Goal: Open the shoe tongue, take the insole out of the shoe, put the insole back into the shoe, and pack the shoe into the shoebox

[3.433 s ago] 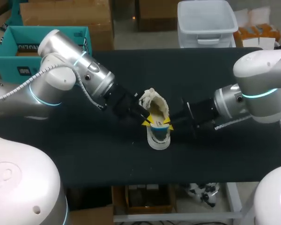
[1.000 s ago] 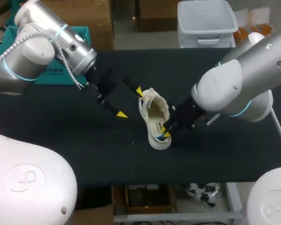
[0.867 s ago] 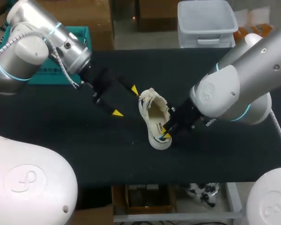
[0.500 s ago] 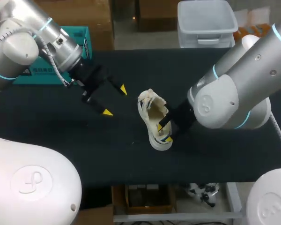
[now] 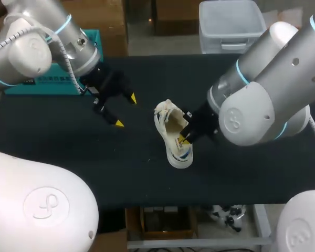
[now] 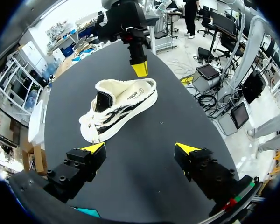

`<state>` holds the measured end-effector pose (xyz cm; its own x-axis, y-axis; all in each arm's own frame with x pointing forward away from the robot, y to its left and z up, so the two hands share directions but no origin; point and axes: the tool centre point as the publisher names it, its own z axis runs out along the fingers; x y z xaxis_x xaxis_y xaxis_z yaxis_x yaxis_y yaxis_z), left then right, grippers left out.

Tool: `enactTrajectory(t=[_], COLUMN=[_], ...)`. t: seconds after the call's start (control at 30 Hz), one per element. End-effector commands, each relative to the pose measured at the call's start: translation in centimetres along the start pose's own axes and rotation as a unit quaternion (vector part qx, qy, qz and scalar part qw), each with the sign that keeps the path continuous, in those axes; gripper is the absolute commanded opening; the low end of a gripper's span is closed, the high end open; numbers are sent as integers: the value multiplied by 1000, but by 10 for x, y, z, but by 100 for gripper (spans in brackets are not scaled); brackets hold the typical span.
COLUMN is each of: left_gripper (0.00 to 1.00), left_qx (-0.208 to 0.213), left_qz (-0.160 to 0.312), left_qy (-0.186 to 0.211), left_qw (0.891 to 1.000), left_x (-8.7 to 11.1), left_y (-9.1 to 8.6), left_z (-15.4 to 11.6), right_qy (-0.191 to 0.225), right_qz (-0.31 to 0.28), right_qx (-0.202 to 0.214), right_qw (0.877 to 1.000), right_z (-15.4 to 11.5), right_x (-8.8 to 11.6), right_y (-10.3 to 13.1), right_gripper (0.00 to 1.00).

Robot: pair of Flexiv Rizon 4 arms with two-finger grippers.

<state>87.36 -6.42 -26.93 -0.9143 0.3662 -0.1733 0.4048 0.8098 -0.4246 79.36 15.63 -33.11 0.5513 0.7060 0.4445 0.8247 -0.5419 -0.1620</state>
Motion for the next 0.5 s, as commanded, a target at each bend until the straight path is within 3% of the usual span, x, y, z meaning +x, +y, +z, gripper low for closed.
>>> enactTrajectory(t=[0.03,0.33,0.5], left_gripper=[100,100,100], left_qx=[-14,-14,-61], left_qz=[0,0,-80], left_qy=[-3,-3,-6], left_qw=[1000,1000,995], left_x=[3,3,4], left_y=[-3,-3,-16], left_z=[-2,-2,7], right_qy=[11,35,24], right_qz=[-16,-63,-67], right_qx=[-9,3,0], right_qw=[1000,997,997], right_z=[20,57,67], right_x=[-3,-12,-16], right_y=[11,38,43], right_gripper=[0,0,0])
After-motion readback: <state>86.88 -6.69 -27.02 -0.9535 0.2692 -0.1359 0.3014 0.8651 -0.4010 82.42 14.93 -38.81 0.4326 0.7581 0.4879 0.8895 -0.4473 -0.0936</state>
